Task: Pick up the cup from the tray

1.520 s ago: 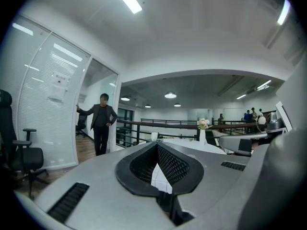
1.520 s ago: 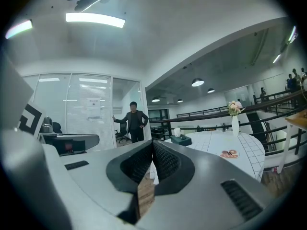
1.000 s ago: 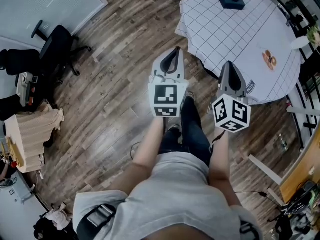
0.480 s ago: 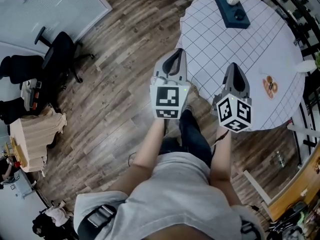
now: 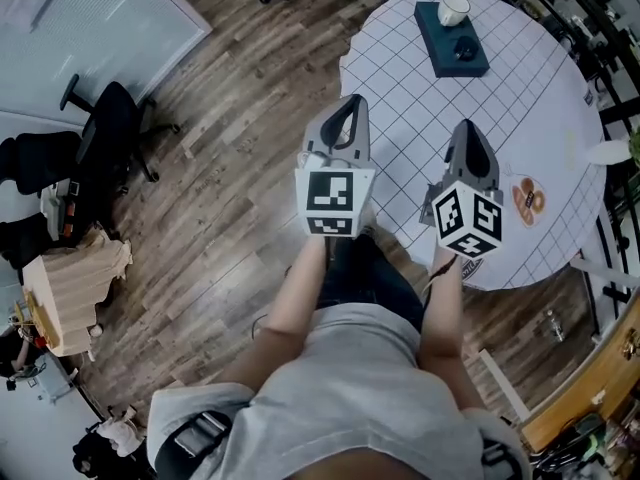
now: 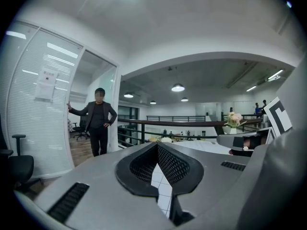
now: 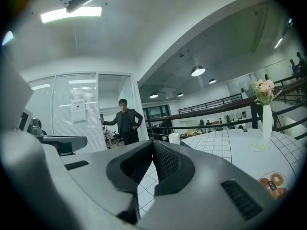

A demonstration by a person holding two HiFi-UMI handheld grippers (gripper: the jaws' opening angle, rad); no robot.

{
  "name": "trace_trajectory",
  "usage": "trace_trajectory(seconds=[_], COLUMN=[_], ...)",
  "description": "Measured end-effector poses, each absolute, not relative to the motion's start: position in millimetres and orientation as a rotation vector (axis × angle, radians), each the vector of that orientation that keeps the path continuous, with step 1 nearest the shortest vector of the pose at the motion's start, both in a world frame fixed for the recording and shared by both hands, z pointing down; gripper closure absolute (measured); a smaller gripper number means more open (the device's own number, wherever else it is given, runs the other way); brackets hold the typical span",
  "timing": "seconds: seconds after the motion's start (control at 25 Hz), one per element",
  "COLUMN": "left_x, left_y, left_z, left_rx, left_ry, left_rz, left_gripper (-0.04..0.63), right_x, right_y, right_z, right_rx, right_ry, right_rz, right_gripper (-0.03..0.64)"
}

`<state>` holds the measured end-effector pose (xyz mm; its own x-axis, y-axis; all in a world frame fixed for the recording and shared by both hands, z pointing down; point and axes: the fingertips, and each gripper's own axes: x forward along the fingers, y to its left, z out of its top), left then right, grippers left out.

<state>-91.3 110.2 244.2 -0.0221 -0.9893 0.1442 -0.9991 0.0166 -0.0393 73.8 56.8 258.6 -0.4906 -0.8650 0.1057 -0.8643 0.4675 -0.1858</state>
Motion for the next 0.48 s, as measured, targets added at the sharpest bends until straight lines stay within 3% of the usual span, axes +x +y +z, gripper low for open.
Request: trace_trajectory(seconds=[0.48], left_x=[-109], left_y=[41], left_z=[259], left_rx=[2.17], left_ry=[-2.126], left_rz=[0.218], left_gripper=[0.588], right_x=[69], right_y=[-3], right_z=[272], right_rx=[-1.679], right_ry=[2.648], right_rz=[-0.366], right_gripper=[0.609])
